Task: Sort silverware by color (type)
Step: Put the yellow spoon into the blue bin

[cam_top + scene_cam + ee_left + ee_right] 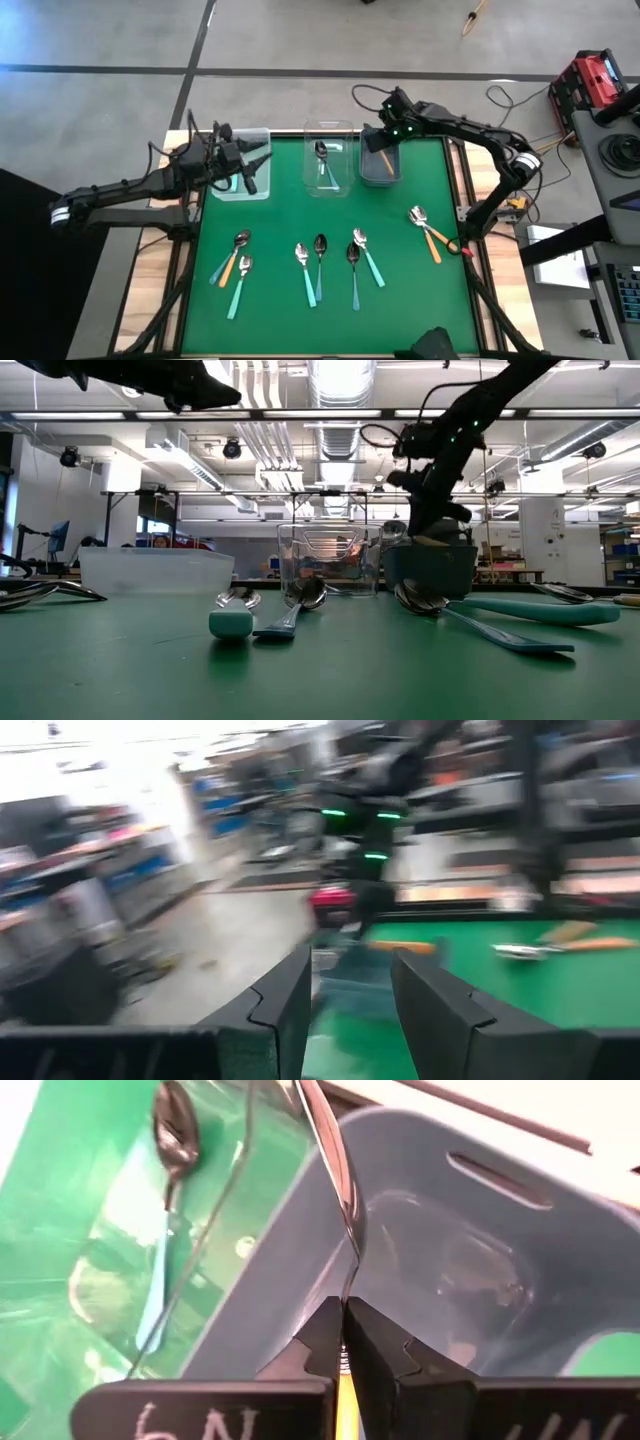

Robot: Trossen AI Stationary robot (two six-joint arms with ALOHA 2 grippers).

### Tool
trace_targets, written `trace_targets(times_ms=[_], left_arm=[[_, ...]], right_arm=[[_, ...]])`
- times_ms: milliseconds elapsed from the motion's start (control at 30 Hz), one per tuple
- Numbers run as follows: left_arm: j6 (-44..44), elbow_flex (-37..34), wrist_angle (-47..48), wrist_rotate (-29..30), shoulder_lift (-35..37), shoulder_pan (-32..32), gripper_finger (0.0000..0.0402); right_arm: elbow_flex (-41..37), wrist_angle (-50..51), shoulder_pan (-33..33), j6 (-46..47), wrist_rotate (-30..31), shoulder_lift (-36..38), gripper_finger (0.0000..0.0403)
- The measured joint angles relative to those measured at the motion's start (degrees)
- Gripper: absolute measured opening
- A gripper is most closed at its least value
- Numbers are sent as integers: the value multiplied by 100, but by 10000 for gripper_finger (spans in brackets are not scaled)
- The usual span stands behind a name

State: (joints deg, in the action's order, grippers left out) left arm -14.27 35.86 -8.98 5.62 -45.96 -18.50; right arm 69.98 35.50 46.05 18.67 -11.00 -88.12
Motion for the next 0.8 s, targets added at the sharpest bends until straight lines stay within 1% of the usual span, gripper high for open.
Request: trace_targets(times_ms=[133,200,267,367,433,567,667,800], left_arm=[[-108,0,-436,-1446,-352,4,123],[-111,0,-829,-1872,-568,8,123],[-76,0,-1185,-1912,-813,5,123],[40,0,-1728,-1836,-1186,2,123],[150,0,-2152,-1820,-1443,2,123],[418,21,-2884,-1816,-1954,2,123],[640,197,-3048,-1818,-2292,2,123],[985,525,-3059,-1869,-2762,2,135]], right_arm=[[-1,-113,-66,-181,-127,419,9],[-33,-356,-164,-201,-129,656,9],[-103,-697,-305,-207,-168,912,9],[-310,-1429,-551,-186,-393,1298,9],[-583,-2098,-781,-176,-446,1561,9],[-1326,-3787,-1339,-131,-472,2003,9],[-1886,-5174,-1778,-43,-481,2159,9],[-2412,-6588,-2321,-108,-461,2180,9]])
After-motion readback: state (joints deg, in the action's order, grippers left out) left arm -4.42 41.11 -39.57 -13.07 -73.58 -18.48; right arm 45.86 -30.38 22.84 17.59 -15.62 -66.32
